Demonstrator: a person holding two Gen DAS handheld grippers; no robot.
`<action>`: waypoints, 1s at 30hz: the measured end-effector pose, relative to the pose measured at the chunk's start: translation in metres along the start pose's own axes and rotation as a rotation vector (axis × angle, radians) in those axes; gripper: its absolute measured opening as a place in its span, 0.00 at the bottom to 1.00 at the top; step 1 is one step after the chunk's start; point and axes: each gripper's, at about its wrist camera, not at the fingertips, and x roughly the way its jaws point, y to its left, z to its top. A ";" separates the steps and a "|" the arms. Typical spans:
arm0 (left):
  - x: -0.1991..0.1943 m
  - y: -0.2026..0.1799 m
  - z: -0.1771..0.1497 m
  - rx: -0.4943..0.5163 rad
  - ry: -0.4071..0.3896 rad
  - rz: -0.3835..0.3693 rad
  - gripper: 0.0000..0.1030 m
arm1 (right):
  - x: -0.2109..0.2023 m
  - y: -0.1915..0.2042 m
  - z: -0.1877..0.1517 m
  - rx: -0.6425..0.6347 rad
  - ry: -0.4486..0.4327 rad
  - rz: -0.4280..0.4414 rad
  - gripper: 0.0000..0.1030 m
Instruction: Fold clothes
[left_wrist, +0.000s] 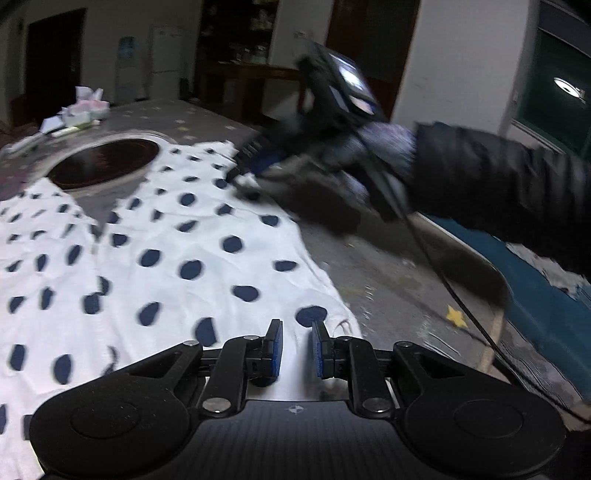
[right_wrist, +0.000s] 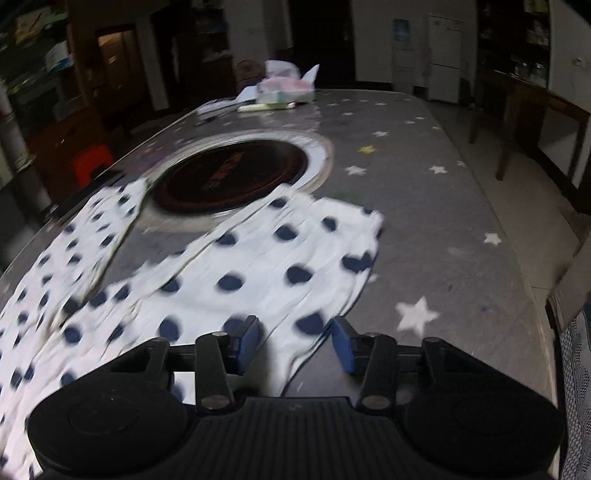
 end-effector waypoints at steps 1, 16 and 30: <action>0.002 0.000 0.000 0.001 0.008 -0.009 0.18 | 0.003 -0.002 0.004 0.005 -0.003 -0.005 0.41; 0.007 -0.001 0.005 0.012 0.021 -0.111 0.18 | 0.050 -0.023 0.041 0.043 -0.041 -0.129 0.06; -0.005 -0.001 -0.001 0.003 0.034 -0.178 0.37 | 0.046 -0.039 0.039 0.054 -0.040 -0.264 0.10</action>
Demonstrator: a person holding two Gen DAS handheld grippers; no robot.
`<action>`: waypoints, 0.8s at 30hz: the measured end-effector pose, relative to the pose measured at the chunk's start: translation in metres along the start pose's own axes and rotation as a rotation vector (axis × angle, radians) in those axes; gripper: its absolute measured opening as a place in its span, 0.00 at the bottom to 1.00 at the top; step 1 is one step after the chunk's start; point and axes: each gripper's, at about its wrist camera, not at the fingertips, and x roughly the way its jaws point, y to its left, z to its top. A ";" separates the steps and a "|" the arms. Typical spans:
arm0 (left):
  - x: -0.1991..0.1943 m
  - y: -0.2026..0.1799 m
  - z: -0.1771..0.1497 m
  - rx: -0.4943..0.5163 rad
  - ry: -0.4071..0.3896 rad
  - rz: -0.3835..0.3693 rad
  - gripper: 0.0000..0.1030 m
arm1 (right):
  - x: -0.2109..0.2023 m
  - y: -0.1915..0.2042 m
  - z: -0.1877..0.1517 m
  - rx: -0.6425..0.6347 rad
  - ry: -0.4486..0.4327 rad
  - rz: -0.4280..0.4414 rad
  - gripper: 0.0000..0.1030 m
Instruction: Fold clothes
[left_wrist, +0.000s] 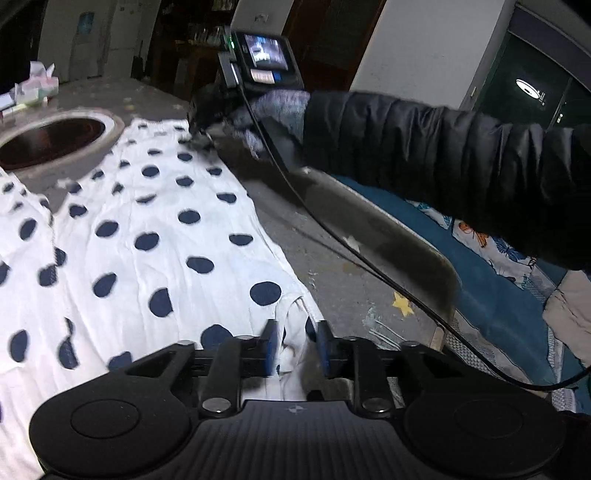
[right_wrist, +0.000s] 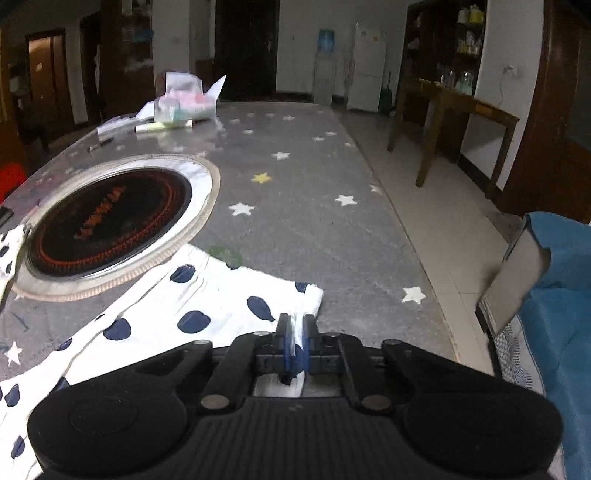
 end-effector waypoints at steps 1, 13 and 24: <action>-0.005 -0.001 -0.001 0.011 -0.008 0.006 0.42 | -0.001 -0.001 0.000 0.008 0.002 0.013 0.12; -0.012 -0.025 -0.016 0.156 0.006 0.076 0.52 | -0.023 -0.012 -0.013 0.029 0.026 0.094 0.18; -0.007 -0.030 -0.025 0.189 0.045 0.110 0.29 | -0.015 -0.015 -0.011 0.068 0.005 0.122 0.18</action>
